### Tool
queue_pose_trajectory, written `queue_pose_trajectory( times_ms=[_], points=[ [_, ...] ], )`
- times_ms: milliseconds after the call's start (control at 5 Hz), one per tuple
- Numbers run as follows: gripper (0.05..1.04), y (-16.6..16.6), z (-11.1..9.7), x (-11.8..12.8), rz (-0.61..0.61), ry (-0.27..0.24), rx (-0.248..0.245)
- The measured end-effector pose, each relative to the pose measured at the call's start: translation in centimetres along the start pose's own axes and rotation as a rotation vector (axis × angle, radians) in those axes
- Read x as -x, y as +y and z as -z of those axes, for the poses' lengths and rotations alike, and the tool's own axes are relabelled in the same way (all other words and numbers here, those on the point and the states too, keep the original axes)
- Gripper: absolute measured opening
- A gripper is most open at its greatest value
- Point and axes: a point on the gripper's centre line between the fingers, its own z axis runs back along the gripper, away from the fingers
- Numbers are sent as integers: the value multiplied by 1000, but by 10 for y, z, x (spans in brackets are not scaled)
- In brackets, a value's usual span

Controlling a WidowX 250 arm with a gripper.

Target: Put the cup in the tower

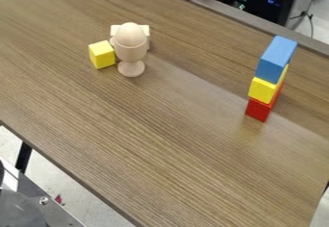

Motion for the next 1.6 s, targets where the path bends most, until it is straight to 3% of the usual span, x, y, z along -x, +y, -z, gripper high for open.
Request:
queue_pose_trajectory(
  times_ms=[200, 400, 800, 1200, 1400, 1600],
  points=[
    [1000, 13, -6, 17, 57, 21, -40],
    [1000, 22, -6, 34, 65, 133, -5],
    [999, 34, 21, 44, 32, 254, 31],
    [1000, 34, 49, 52, 47, 320, 37],
    [969, 34, 54, 58, 43, 362, 70],
    [856, 34, 54, 59, 36, 368, 105]
  ],
)
